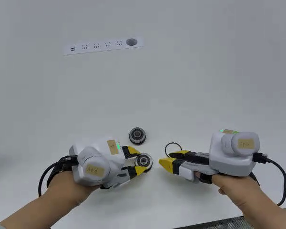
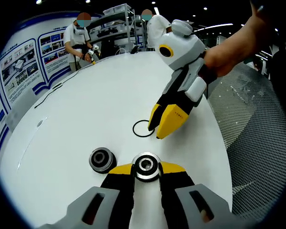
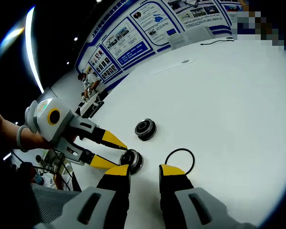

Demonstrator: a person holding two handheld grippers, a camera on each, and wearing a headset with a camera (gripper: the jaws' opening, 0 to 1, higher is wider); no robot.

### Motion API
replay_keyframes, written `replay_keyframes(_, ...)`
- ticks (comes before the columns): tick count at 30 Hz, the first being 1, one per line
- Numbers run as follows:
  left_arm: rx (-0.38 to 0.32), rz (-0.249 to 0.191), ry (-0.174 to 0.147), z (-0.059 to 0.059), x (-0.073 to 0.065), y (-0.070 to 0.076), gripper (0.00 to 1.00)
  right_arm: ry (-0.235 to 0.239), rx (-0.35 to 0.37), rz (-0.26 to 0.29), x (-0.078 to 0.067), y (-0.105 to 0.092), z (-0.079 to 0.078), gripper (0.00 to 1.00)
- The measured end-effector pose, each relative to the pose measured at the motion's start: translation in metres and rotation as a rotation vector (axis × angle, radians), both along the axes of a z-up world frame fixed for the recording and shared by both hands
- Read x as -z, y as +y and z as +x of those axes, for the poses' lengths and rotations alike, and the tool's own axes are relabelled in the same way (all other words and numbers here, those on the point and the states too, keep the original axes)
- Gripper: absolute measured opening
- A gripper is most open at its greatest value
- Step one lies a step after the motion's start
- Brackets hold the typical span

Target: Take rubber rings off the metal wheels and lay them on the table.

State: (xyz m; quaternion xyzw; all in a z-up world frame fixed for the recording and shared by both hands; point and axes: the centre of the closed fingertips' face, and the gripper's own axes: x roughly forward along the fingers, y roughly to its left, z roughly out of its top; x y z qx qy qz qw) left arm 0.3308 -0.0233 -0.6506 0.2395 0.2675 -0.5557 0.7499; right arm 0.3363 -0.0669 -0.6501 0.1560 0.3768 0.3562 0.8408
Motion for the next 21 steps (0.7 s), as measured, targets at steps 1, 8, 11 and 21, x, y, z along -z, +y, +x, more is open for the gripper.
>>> replay_keyframes(1,0.002,0.001,0.000,0.000,0.000,-0.001,0.21,0.000,0.000,0.002,0.000,0.000,0.000,0.25)
replay_keyframes(8,0.019,0.010,0.002,0.000,0.003,-0.004,0.19,0.009,0.002,0.013,0.000,0.002,-0.001,0.25)
replay_keyframes(11,0.025,0.008,0.005,-0.001,0.003,-0.004,0.18,0.013,0.007,0.024,-0.001,0.002,0.000,0.24)
replay_keyframes(21,0.020,0.002,0.017,0.000,0.003,-0.004,0.17,0.067,0.015,0.105,-0.004,0.012,0.002,0.24)
